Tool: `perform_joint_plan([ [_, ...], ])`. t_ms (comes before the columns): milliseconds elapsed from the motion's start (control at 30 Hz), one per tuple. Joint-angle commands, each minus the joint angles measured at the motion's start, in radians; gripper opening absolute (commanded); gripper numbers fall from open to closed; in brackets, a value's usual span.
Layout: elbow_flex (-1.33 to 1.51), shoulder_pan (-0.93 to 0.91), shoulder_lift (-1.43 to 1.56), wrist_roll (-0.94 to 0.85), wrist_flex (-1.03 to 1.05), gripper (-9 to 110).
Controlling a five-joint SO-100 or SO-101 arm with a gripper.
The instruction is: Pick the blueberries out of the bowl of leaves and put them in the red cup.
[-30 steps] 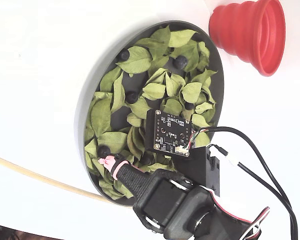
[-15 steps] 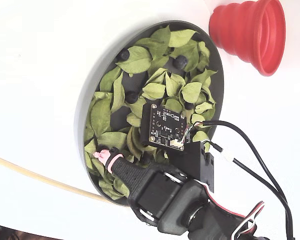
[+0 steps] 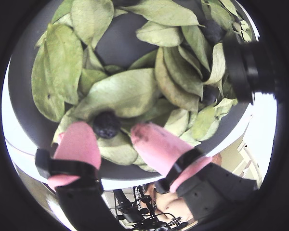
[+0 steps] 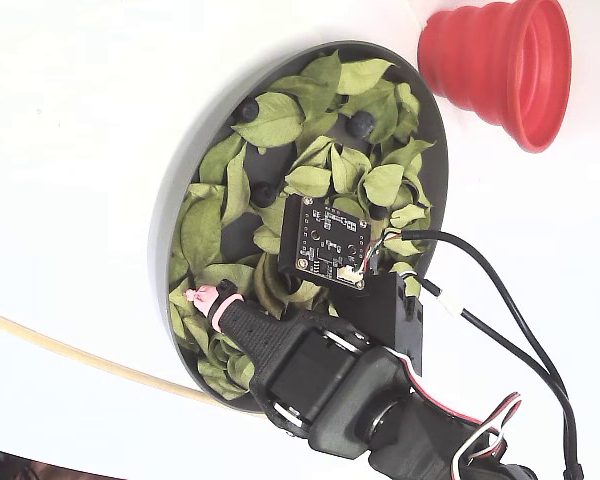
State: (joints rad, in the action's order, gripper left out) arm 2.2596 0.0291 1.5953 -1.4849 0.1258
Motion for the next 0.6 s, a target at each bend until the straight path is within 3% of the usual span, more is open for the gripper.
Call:
perform_joint_plan([
  [0, -0.032, 0.006, 0.008, 0.011, -0.014, 16],
  [567, -0.02, 0.009, -0.025, 0.02, -0.044, 16],
])
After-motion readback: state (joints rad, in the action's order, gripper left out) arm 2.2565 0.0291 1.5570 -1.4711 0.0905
